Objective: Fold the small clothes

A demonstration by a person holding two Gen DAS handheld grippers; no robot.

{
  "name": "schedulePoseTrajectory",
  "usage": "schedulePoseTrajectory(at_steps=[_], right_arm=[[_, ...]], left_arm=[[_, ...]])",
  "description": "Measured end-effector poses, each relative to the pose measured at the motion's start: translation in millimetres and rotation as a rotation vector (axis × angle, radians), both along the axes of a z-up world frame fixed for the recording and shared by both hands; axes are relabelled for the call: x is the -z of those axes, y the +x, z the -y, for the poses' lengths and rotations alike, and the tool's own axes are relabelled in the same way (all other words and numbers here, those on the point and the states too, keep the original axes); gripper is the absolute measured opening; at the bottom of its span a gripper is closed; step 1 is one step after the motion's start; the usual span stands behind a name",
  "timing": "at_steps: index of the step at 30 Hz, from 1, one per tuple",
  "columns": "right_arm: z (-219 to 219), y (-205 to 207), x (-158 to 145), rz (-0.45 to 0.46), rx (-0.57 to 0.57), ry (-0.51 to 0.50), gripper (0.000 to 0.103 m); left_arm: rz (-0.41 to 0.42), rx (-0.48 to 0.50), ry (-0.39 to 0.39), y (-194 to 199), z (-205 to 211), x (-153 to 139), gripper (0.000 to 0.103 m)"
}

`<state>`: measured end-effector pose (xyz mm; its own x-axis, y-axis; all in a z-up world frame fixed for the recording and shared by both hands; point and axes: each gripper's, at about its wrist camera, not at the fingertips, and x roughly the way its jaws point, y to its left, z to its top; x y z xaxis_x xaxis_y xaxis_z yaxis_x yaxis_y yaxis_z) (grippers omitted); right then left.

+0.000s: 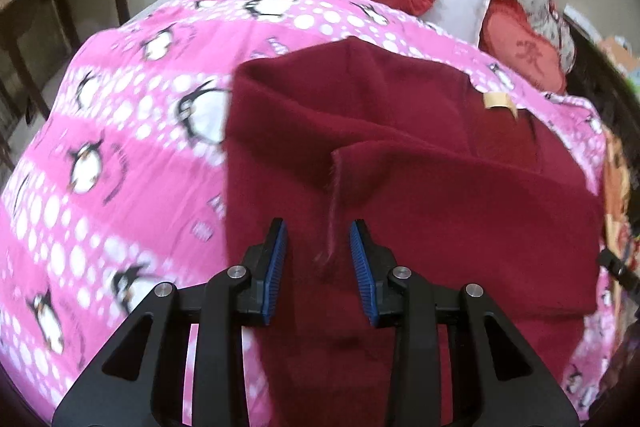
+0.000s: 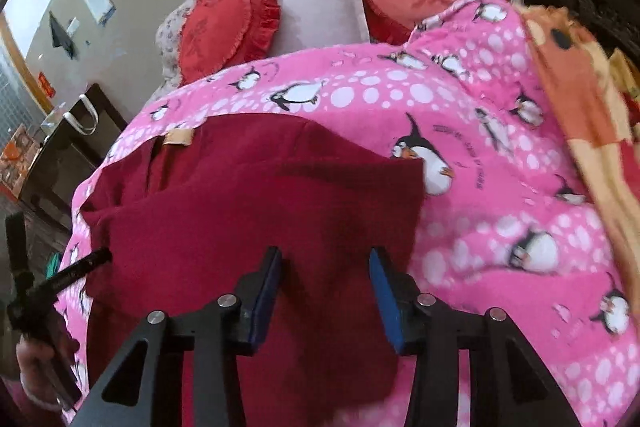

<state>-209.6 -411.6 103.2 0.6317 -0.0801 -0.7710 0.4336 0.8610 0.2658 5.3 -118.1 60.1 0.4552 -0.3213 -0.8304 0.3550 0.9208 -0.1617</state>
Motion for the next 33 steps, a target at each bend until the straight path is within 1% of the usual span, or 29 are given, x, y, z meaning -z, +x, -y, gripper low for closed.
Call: schedulePoseTrajectory(at_steps=[3, 5, 7, 8, 9, 11, 13, 15, 16, 17, 18, 20, 22, 23, 27, 30, 33], right_arm=[[-11, -21, -4, 0.004, -0.007, 0.000, 0.043], [-19, -24, 6, -0.043, -0.027, -0.009, 0.043], [-20, -20, 24, -0.123, -0.009, -0.039, 0.043], [-18, -20, 32, -0.128, -0.004, -0.025, 0.043], [-14, -23, 34, -0.111, 0.010, 0.010, 0.044], [-10, -32, 23, -0.088, 0.029, 0.064, 0.043], [-16, -47, 6, -0.051, 0.014, 0.077, 0.043], [-25, -67, -11, -0.023, -0.011, 0.095, 0.047], [-30, -79, -18, -0.011, -0.035, 0.119, 0.049], [-36, -92, -25, -0.006, -0.065, 0.146, 0.049], [-41, -104, -30, -0.011, -0.089, 0.161, 0.049], [-50, -131, -38, -0.026, -0.109, 0.155, 0.050], [-56, -155, -41, -0.044, -0.106, 0.149, 0.053], [-58, -170, -40, -0.058, -0.101, 0.158, 0.055], [-68, -209, -30, -0.093, -0.110, 0.223, 0.056], [-85, -226, -19, -0.125, -0.154, 0.252, 0.060], [-109, -238, -5, -0.162, -0.210, 0.255, 0.061]], left_arm=[[0.000, 0.010, 0.010, -21, -20, -6, 0.032], [-0.015, 0.017, 0.021, -34, -31, -5, 0.032], [-0.045, 0.019, 0.019, -49, -46, -4, 0.032], [-0.053, 0.014, 0.016, -56, -53, -3, 0.032], [-0.061, 0.005, 0.010, -65, -62, -4, 0.032], [-0.074, 0.000, 0.003, -80, -75, -5, 0.032], [-0.084, 0.010, 0.000, -97, -87, -7, 0.032], [-0.093, 0.023, -0.006, -113, -98, -7, 0.032], [-0.099, 0.027, -0.011, -120, -104, -6, 0.033], [-0.107, 0.027, -0.017, -126, -109, -6, 0.040], [-0.117, 0.021, -0.030, -134, -117, -4, 0.049], [-0.129, 0.007, -0.064, -145, -130, -3, 0.053], [-0.140, 0.008, -0.067, -156, -139, -1, 0.053], [-0.143, 0.010, -0.058, -162, -144, 1, 0.053], [-0.167, 0.021, -0.033, -176, -156, 7, 0.053], [-0.202, 0.018, -0.041, -185, -168, 13, 0.053], [-0.230, 0.013, -0.054, -195, -177, 17, 0.053]])
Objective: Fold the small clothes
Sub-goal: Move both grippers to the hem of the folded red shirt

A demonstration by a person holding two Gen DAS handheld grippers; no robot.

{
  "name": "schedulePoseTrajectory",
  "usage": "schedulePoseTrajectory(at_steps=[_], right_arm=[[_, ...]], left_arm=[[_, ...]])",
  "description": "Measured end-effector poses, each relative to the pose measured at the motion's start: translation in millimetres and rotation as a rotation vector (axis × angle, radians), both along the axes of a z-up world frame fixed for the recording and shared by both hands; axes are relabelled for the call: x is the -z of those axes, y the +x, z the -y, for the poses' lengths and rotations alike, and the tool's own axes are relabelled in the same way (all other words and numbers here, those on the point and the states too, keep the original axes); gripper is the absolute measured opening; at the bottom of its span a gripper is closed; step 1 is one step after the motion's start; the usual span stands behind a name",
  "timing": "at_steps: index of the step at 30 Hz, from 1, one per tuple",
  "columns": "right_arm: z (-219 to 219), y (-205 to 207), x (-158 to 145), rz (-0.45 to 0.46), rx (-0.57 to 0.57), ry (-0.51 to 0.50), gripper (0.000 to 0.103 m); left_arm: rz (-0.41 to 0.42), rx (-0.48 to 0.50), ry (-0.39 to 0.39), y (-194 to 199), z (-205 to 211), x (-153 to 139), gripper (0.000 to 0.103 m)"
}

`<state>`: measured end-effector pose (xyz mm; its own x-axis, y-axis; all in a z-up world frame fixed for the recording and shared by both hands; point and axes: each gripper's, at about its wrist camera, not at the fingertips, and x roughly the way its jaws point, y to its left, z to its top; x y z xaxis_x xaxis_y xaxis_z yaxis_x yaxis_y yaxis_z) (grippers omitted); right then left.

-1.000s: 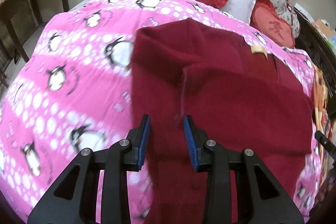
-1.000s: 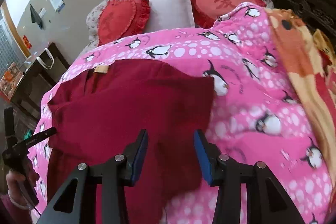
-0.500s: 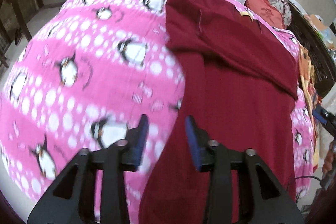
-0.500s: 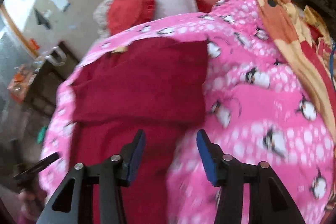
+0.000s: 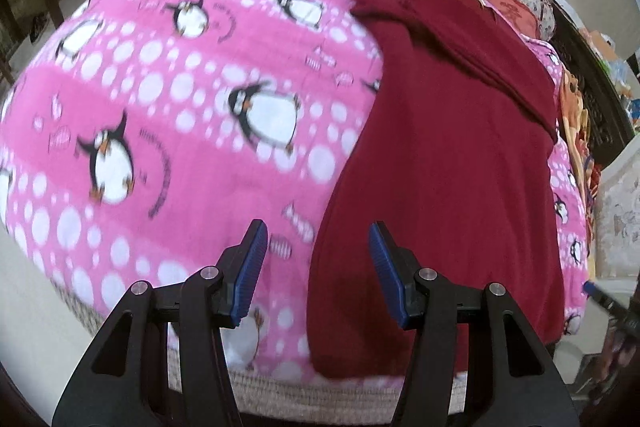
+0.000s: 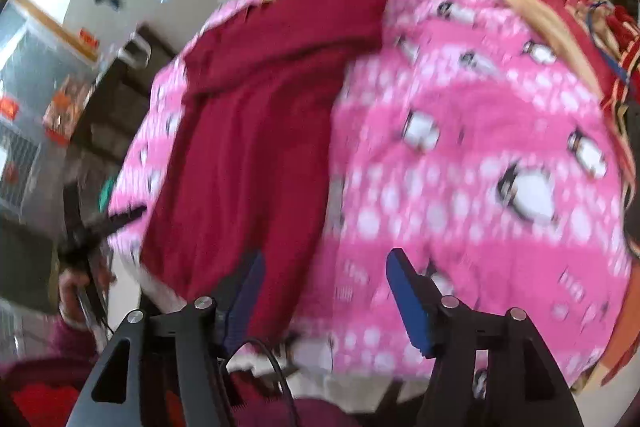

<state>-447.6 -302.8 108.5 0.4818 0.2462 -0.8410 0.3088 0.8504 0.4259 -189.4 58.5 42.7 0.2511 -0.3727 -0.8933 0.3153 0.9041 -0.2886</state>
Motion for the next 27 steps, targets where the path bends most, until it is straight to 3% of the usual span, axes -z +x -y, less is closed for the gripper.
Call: schedulePoseTrajectory(at_steps=[6, 8, 12, 21, 27], right_arm=[[-32, -13, 16, 0.005, -0.066, 0.081, 0.061], [-30, -17, 20, 0.029, -0.029, 0.124, 0.068], [-25, -15, 32, 0.080, 0.053, 0.192, 0.068], [-38, 8, 55, 0.070, 0.061, 0.225, 0.068], [-42, 12, 63, 0.081, 0.040, 0.225, 0.068]], left_arm=[[-0.031, 0.026, -0.017, -22, -4, 5, 0.053], [-0.028, 0.029, -0.014, -27, -3, 8, 0.053], [-0.020, 0.018, -0.021, -30, -1, 11, 0.053], [0.032, -0.003, -0.012, -30, -1, 6, 0.053], [0.017, 0.014, -0.005, -36, 3, 18, 0.056]])
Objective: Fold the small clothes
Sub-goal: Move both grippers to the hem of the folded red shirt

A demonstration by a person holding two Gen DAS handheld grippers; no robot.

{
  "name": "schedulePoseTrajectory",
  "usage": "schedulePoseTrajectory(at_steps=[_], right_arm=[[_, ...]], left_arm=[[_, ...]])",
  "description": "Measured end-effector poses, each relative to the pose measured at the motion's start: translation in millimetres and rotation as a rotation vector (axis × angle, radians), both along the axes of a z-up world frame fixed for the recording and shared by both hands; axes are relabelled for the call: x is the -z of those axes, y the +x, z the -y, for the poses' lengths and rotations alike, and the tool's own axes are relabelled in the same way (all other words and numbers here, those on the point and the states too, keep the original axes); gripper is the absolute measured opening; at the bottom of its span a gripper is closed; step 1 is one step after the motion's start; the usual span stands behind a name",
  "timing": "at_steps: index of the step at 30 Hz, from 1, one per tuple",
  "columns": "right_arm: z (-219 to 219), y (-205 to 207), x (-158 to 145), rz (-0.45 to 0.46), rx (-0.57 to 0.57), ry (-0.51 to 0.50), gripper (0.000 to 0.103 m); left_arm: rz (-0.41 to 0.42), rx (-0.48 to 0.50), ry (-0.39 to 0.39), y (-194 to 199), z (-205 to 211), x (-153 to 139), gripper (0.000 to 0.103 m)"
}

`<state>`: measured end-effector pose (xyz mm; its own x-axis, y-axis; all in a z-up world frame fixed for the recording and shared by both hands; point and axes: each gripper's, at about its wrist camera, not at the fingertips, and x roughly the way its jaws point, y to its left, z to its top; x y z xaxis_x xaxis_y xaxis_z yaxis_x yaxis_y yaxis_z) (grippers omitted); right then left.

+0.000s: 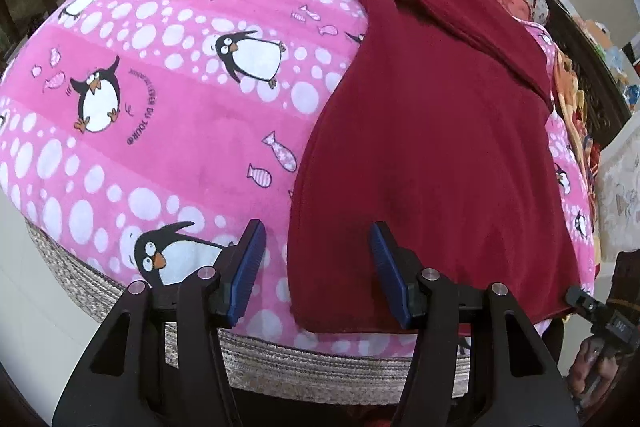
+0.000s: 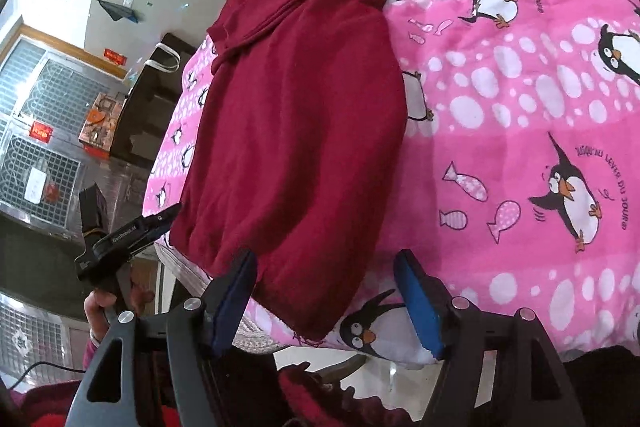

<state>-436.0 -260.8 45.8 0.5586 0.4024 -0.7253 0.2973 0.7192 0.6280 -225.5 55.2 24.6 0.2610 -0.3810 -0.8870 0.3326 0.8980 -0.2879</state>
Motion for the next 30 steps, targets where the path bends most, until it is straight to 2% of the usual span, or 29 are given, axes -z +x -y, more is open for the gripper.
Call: schedulePoseTrajectory(at_steps=[6, 9, 14, 20, 22, 24, 25, 27, 29, 30], right_arm=[[4, 1, 6, 0.007, 0.011, 0.025, 0.069], [6, 3, 5, -0.011, 0.016, 0.038, 0.069], [17, -5, 10, -0.035, 0.067, 0.125, 0.070], [28, -7, 13, -0.050, 0.076, 0.187, 0.070], [27, -6, 12, -0.054, 0.069, 0.177, 0.070], [24, -4, 10, -0.051, 0.049, 0.150, 0.070], [23, -2, 9, -0.046, 0.041, 0.139, 0.069], [23, 0, 8, -0.030, 0.041, 0.115, 0.062], [22, 1, 9, -0.020, 0.054, 0.088, 0.048], [22, 2, 8, -0.007, 0.058, 0.064, 0.042]], left_arm=[[-0.027, -0.012, -0.053, 9, -1, 3, 0.066], [-0.041, -0.015, -0.046, 10, 0, 2, 0.067], [-0.034, -0.063, -0.088, 5, -7, 3, 0.067], [-0.022, -0.062, -0.069, 3, -4, 3, 0.070], [-0.043, -0.058, -0.066, 7, 0, 3, 0.076], [-0.078, -0.042, -0.079, 13, 6, 3, 0.089], [-0.081, -0.033, -0.074, 15, 9, 4, 0.090], [-0.049, -0.003, -0.046, 15, 17, 4, 0.091], [-0.009, 0.038, -0.006, 12, 24, 5, 0.090], [0.010, 0.062, 0.018, 9, 27, 4, 0.079]])
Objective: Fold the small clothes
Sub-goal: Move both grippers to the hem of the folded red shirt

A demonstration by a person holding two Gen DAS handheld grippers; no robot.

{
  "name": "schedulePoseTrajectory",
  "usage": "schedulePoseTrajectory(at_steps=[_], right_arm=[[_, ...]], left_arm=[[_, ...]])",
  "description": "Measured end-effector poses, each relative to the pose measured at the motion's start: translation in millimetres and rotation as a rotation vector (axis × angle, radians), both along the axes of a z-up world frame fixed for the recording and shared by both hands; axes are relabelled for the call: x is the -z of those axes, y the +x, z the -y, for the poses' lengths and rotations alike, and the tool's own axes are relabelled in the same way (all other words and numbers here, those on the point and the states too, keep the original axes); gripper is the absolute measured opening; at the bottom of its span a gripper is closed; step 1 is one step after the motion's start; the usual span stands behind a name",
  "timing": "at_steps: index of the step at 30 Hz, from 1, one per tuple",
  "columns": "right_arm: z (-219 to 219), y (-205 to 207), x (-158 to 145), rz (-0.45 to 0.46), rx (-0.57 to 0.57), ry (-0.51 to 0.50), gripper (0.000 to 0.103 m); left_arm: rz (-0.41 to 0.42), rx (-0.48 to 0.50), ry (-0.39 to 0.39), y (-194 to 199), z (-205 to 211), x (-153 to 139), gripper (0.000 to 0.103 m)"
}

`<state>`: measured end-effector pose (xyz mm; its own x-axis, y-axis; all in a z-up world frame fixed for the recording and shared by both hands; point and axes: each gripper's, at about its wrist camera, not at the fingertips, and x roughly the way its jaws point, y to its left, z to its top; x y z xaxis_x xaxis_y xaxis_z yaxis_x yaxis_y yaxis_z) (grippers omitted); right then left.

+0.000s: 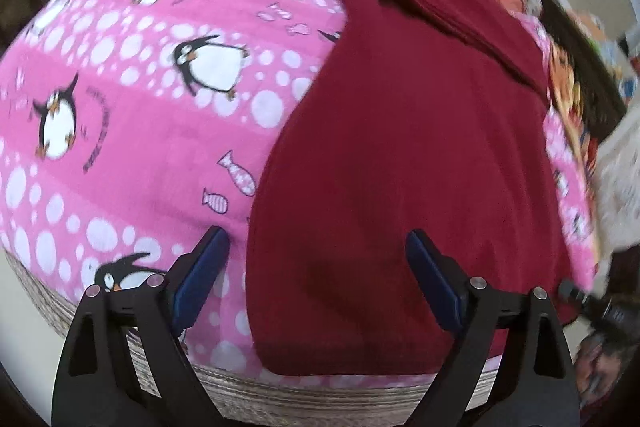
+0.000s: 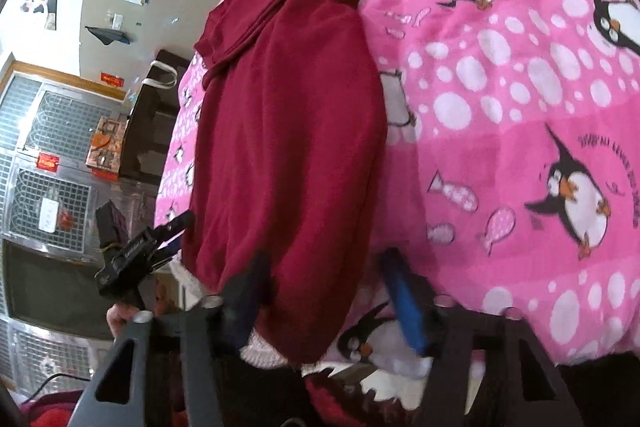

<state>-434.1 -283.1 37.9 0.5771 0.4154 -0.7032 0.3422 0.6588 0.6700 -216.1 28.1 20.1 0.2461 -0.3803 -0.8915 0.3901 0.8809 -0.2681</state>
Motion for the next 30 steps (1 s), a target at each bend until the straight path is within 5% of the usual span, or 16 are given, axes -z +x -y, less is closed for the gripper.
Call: schedulePoseTrajectory(at_steps=[1, 2, 3, 5, 11, 15, 19, 21, 23, 25, 27, 30], right_arm=[[1, 0, -2, 0.010, 0.006, -0.033, 0.029], [3, 0, -5, 0.021, 0.018, -0.057, 0.018], [6, -1, -7, 0.030, 0.027, -0.051, 0.013], [8, -2, -15, 0.064, 0.024, -0.013, 0.009], [-10, -15, -61, 0.134, -0.093, -0.106, 0.008], [-8, -16, -35, 0.073, -0.093, -0.105, 0.007], [4, -14, -13, 0.025, -0.036, -0.038, 0.008], [7, -16, -13, 0.034, -0.012, -0.016, 0.016], [8, -16, -12, 0.023, -0.007, -0.025, 0.049], [6, -16, -10, 0.003, -0.015, -0.029, 0.052], [4, -17, -8, -0.002, -0.028, -0.021, 0.052], [1, -19, -4, -0.006, -0.034, -0.006, 0.052]], left_arm=[[0.018, 0.013, 0.013, -1, 1, -1, 0.066], [0.017, 0.031, 0.008, 0, 1, -3, 0.036], [-0.011, 0.039, -0.021, 2, -1, -4, 0.017], [-0.052, 0.041, -0.093, 5, -10, -12, 0.014], [0.045, 0.074, -0.139, -23, -31, -50, 0.007], [-0.010, 0.002, -0.081, -20, -41, -21, 0.007], [-0.063, -0.049, -0.110, -14, -49, -8, 0.007], [-0.060, -0.042, -0.112, -13, -49, -13, 0.008], [-0.073, -0.050, -0.098, -10, -49, -13, 0.009], [-0.088, -0.060, -0.085, -9, -48, -12, 0.020], [-0.082, -0.071, -0.086, -11, -49, -16, 0.047], [-0.065, -0.102, -0.112, -12, -52, -19, 0.053]])
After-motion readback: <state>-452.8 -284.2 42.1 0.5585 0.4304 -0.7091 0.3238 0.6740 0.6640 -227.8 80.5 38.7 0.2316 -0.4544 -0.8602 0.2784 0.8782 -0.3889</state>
